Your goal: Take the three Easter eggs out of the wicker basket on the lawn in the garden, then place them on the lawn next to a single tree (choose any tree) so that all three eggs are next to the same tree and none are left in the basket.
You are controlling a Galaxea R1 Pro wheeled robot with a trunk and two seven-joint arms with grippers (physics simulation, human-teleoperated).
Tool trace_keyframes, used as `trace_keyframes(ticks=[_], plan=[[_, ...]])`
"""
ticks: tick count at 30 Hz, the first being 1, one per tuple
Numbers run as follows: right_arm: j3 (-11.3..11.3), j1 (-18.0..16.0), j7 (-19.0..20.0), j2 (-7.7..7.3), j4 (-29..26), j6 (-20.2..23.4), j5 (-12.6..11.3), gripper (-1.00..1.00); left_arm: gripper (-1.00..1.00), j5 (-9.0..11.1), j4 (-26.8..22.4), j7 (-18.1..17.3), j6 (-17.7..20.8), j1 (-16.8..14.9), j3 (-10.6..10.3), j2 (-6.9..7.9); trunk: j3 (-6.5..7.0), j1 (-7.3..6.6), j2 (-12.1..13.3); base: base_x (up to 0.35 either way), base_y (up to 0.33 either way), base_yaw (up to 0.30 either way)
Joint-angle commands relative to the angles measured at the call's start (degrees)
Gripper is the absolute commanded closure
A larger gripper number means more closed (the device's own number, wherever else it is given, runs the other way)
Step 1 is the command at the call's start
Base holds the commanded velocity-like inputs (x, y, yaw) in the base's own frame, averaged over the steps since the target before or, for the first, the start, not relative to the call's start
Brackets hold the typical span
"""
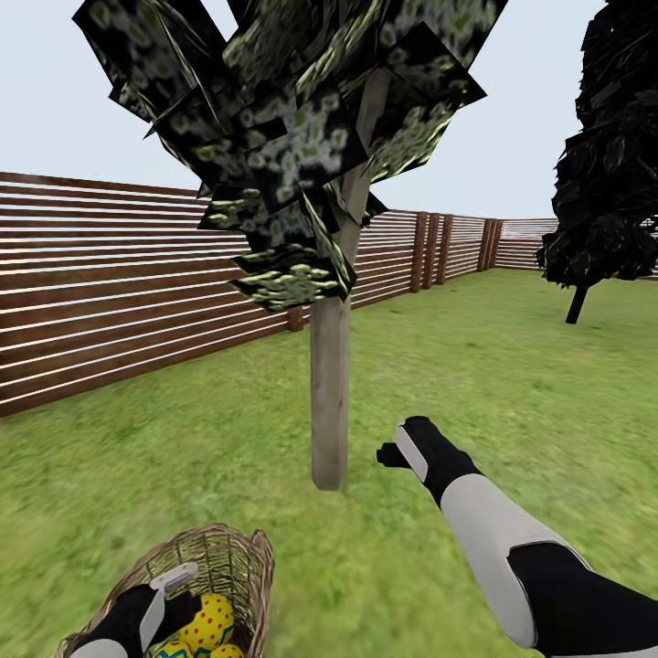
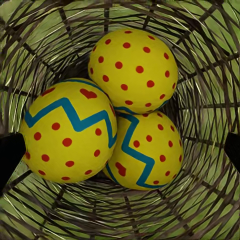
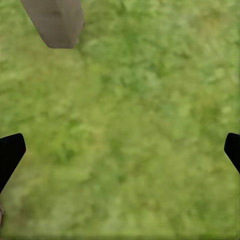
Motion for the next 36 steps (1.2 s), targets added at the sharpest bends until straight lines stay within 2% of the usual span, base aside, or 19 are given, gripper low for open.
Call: trace_keyframes(ticks=[1,5,9,15,27,36], plan=[[0.38,-0.03,-0.47,-0.04,-0.06,0.2,-0.6,-1.0,-1.0,-0.11,-0.09,0.12,0.22,-0.06,0.28,-0.02,-0.06,-0.01,-0.03,0.0,0.0,0.0],[0.38,-0.03,-0.47,-0.04,-0.06,0.2,-0.6,-1.0,-1.0,-0.11,-0.15,1.31,0.2,-0.09,0.28,0.1,-0.06,-0.01,-0.03,0.0,0.0,0.0],[0.38,-0.04,-0.47,-0.04,-0.06,0.2,-0.6,-1.0,-1.0,-0.1,-0.17,3.17,0.15,-0.11,0.27,0.22,-0.78,0.87,-1.63,0.0,0.0,0.0],[0.38,-0.04,-0.47,-0.04,-0.06,0.2,-0.6,-1.0,-1.0,-0.1,-0.18,4.17,-0.07,-0.11,0.27,0.29,-1.68,1.97,-3.64,0.0,0.0,0.0],[0.38,-0.03,-0.47,-0.04,-0.06,0.2,-0.6,-1.0,-1.0,-0.13,-0.19,4.43,-0.6,-0.16,0.27,0.32,-1.68,1.97,-3.64,0.0,0.0,0.0],[0.38,-0.03,-0.47,-0.04,-0.06,0.2,-0.57,-1.0,-1.0,-0.31,-0.21,4.52,-0.68,-0.29,0.24,0.36,-3.11,3.72,-6.85,0.0,0.0,0.0]])
